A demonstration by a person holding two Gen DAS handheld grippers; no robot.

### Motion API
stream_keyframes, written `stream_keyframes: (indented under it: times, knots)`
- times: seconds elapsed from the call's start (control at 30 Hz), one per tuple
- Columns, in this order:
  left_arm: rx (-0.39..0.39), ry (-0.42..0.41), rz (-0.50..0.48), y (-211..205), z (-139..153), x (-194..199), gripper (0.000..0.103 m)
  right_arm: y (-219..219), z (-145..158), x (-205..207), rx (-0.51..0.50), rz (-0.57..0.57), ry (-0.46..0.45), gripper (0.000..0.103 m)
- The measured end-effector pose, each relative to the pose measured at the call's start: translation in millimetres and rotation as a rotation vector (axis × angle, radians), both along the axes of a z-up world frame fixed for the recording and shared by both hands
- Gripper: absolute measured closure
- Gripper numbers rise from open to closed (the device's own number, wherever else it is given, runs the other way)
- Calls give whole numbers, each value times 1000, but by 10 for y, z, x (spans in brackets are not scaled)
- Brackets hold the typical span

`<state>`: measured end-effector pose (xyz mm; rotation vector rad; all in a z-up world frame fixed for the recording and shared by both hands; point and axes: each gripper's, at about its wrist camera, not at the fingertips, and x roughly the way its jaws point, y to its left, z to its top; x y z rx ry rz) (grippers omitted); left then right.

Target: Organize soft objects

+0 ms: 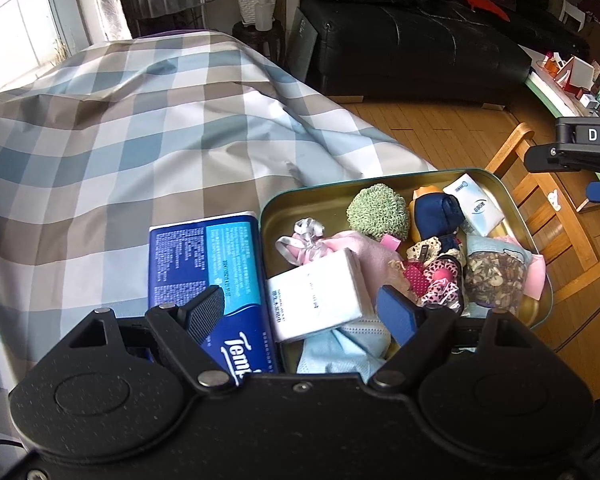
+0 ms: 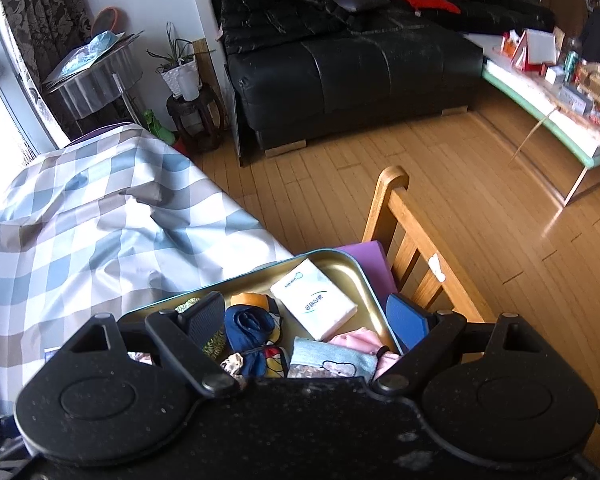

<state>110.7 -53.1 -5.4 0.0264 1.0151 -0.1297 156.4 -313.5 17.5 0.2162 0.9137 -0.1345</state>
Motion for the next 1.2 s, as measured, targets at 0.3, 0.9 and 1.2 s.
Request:
stream_keyframes:
  times: [0.3, 0.9, 1.2]
  knots:
    - [43, -18, 19, 46, 4, -209, 23, 135, 42, -253, -78, 32, -51, 12]
    - [62, 19, 28, 15, -155, -441, 22, 239, -135, -930, -64, 33, -69, 1]
    - [65, 21, 47, 40, -146, -520, 22, 324, -186, -984, -119, 30, -69, 0]
